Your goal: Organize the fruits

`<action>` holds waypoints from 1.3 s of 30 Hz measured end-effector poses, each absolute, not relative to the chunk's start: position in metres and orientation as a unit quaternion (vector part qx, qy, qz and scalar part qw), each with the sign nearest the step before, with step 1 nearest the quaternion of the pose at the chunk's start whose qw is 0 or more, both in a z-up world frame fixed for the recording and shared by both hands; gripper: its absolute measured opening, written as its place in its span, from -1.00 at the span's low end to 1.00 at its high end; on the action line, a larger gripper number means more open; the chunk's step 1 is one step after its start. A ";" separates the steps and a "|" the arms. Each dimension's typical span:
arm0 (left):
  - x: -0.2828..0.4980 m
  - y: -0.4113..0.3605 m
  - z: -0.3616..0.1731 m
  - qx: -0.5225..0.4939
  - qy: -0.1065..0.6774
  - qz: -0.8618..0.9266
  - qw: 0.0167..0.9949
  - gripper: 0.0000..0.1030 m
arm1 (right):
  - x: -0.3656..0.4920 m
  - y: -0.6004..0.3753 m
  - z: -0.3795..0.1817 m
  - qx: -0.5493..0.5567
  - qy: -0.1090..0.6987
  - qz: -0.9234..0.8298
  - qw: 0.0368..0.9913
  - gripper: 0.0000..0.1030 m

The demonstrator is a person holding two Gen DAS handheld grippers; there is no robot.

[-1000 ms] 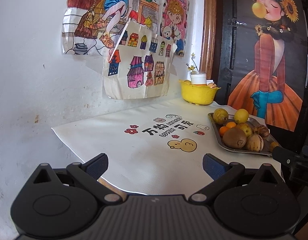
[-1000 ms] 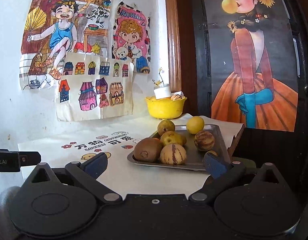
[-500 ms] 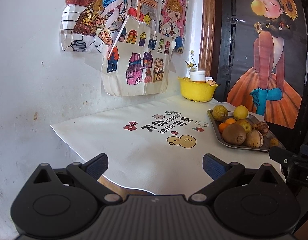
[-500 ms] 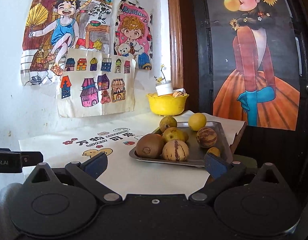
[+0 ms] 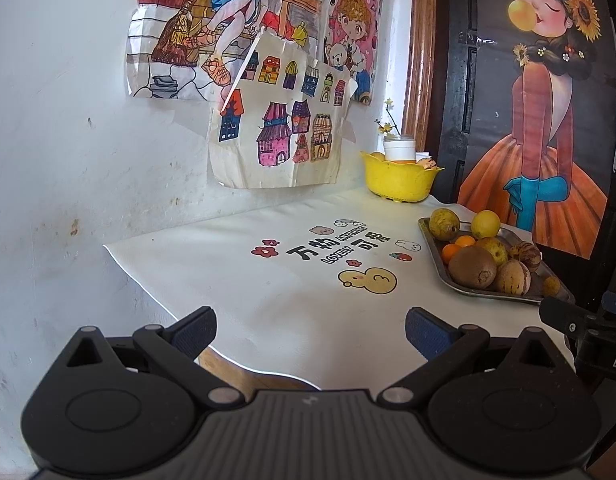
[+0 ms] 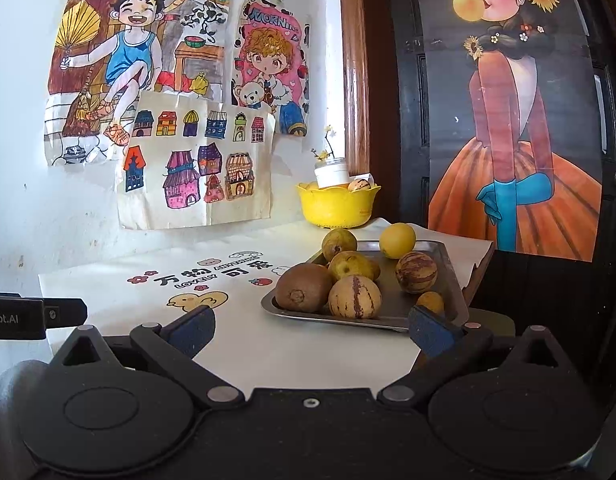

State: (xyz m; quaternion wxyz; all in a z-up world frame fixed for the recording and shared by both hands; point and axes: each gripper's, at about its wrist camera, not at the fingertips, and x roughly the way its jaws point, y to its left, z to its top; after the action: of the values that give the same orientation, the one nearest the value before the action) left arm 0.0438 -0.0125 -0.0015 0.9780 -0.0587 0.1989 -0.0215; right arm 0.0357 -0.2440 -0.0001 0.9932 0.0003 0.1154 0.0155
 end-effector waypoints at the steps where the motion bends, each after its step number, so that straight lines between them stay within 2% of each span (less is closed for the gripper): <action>1: 0.044 -0.013 -0.001 -0.059 0.199 -0.021 0.978 0.99 | 0.036 -0.244 0.000 0.000 0.115 0.016 0.993 0.99; 39: 0.044 -0.018 -0.003 -0.045 0.211 -0.012 0.976 0.99 | 0.036 -0.242 0.000 -0.002 0.117 0.017 0.993 0.99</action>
State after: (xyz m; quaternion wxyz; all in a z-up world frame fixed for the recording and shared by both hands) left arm 0.0437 -0.0183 -0.0028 0.9763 -0.0448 0.2114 -0.0118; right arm 0.0364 -0.2416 0.0000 0.9930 -0.0020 0.1166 0.0171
